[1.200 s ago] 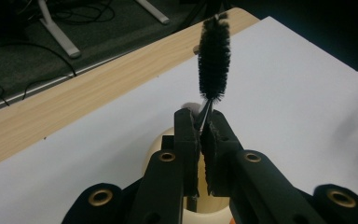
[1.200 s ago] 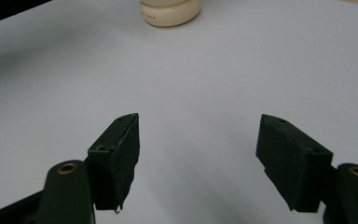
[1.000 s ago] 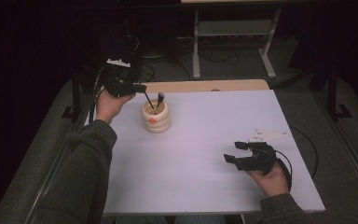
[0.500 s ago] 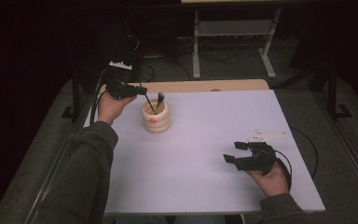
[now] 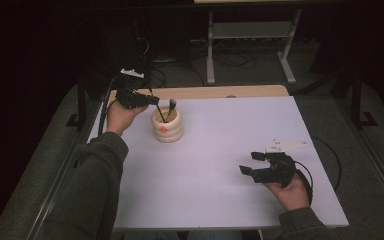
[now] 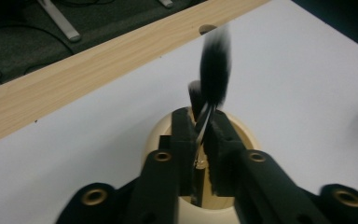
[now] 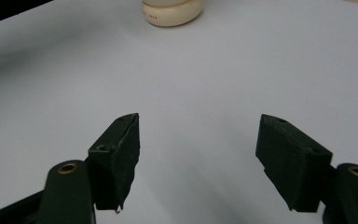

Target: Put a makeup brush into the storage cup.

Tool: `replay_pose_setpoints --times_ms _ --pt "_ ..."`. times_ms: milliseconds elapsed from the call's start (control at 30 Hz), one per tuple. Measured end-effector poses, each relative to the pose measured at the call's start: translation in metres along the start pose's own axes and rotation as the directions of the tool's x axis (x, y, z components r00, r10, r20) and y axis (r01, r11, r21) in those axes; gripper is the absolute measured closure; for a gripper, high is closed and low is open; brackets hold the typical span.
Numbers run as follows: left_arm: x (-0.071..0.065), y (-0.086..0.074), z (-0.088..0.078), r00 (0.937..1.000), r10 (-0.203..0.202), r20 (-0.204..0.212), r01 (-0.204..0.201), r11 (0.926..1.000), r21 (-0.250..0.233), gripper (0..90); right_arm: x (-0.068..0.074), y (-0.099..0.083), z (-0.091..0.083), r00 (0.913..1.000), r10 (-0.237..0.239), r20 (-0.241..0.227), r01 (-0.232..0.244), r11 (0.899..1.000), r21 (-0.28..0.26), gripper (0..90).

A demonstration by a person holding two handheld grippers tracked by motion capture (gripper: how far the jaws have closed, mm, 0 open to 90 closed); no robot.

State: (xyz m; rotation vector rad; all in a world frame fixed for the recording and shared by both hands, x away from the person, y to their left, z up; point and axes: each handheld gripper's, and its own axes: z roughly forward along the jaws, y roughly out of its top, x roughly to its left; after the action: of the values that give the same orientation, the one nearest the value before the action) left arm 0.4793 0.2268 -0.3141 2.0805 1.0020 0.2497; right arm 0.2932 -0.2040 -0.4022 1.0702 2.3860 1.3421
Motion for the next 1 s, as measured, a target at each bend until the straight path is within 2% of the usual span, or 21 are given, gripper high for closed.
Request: replay_pose_setpoints --times_ms 67,300,433,567,600,633,1000 --pt "-0.001 -0.002 0.001 0.9999 0.011 -0.005 -0.011 0.9999 0.011 76.1 0.0 0.0 0.0 1.0 0.0 -0.001 0.0 1.0 0.0 29.1" --pt "0.001 -0.007 0.0 0.9999 0.008 -0.01 -0.008 0.9998 0.017 68.4 0.001 0.0 0.0 1.0 -0.005 0.0 0.005 1.0 0.004 29.1" --pt "0.001 -0.01 -0.005 1.0 -0.002 -0.005 0.002 1.0 0.0 65.0 0.001 0.001 0.001 1.0 -0.003 -0.001 0.003 1.0 0.004 29.1" --pt "0.0 -0.013 -0.01 0.9997 -0.017 0.015 0.017 0.9996 -0.022 63.8 0.003 0.001 0.001 1.0 0.0 -0.002 0.0 1.0 0.007 29.1" --pt "0.0 -0.014 -0.011 0.9997 -0.005 0.022 0.005 0.9998 -0.019 63.6 0.003 0.001 0.001 1.0 -0.003 -0.003 0.003 1.0 0.008 29.1" --pt "-0.001 -0.015 -0.012 0.9995 -0.011 0.028 0.012 0.9995 -0.028 63.0 0.003 0.001 0.002 0.9999 -0.012 -0.002 0.012 1.0 0.005 29.1" --pt "-0.012 -0.016 -0.025 0.998 0.014 0.062 -0.01 0.998 -0.062 60.3 0.005 0.002 0.004 0.9999 -0.01 -0.006 0.01 1.0 0.009 29.1"
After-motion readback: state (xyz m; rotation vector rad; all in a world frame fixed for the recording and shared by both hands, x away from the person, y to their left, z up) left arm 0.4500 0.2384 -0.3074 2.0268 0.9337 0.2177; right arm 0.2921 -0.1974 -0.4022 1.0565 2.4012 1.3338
